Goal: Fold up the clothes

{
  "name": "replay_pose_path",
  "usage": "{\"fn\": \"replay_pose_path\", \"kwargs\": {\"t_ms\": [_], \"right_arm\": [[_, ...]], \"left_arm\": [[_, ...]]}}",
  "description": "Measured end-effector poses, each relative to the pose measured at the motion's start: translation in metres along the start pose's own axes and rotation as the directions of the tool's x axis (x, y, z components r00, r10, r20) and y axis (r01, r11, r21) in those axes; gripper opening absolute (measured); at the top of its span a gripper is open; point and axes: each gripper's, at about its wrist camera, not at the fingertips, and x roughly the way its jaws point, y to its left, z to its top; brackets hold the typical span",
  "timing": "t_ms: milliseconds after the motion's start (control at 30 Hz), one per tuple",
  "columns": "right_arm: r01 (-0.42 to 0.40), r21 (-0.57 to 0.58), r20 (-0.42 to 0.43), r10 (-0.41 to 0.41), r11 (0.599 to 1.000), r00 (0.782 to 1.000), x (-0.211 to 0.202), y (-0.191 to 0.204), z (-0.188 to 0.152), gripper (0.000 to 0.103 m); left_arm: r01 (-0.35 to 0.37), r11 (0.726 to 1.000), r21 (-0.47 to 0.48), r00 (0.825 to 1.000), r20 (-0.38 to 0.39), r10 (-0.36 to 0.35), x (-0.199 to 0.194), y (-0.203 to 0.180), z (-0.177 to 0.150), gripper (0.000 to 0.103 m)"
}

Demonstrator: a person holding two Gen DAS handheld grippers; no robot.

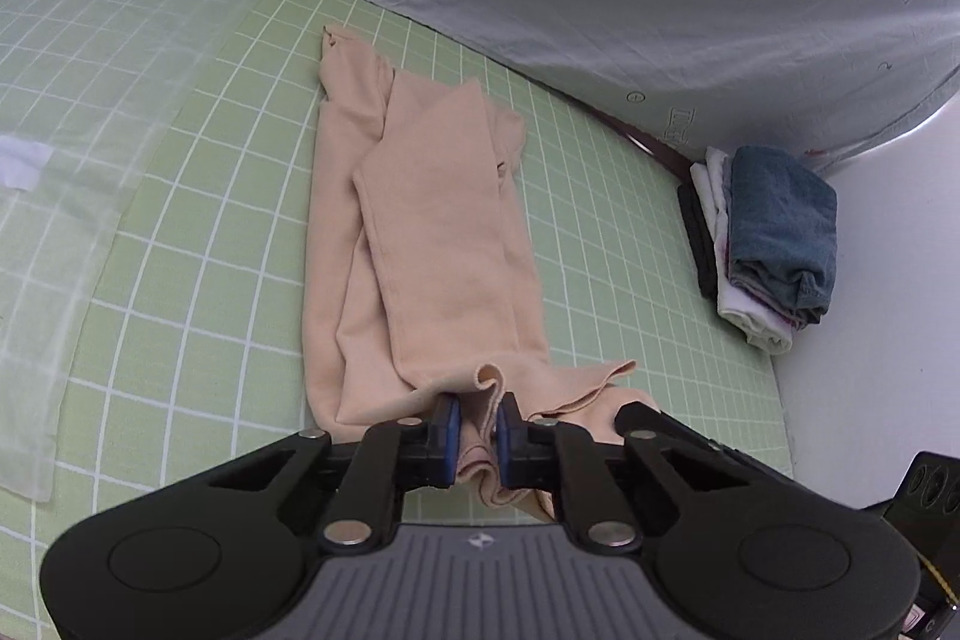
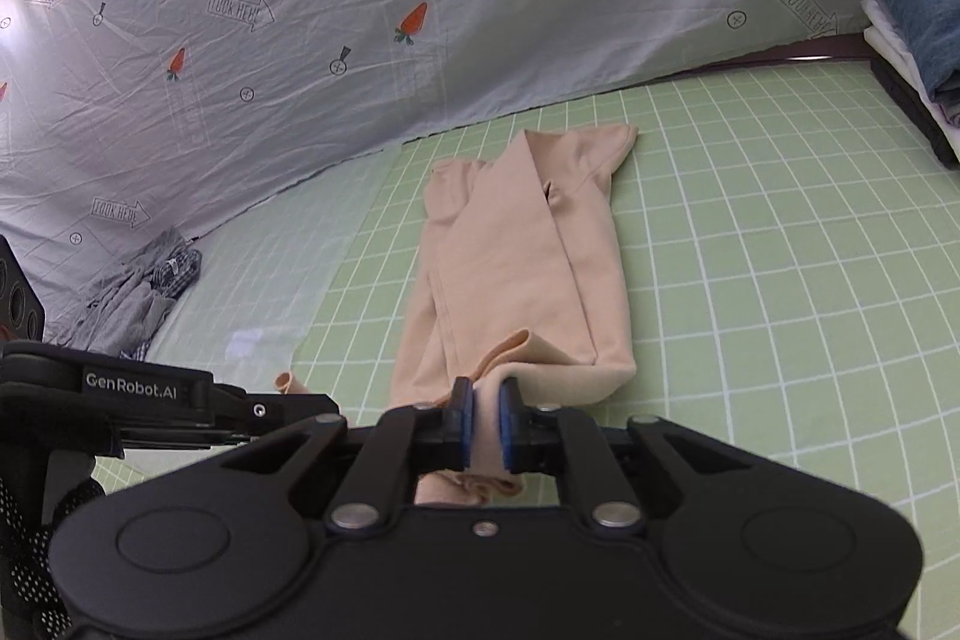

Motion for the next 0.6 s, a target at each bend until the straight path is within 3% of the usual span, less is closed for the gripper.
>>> {"fn": "replay_pose_path", "kwargs": {"t_ms": [67, 400, 600], "right_arm": [[-0.013, 0.006, 0.029, 0.013, 1.0, 0.999, 0.003, -0.004, 0.015, 0.009], [-0.081, 0.046, 0.132, 0.075, 0.996, 0.988, 0.05, -0.021, 0.097, 0.008], [-0.096, 0.051, 0.148, 0.087, 0.994, 0.985, 0.125, -0.033, 0.166, 0.008]], "left_arm": [[0.013, 1.0, -0.005, 0.999, 0.046, -0.013, -0.005, -0.005, 0.019, 0.005], [0.042, 0.999, -0.002, 0.981, 0.191, -0.041, 0.014, -0.016, 0.117, 0.002], [0.042, 0.999, -0.003, 0.963, 0.267, -0.04, 0.057, 0.001, 0.218, 0.001]]}}
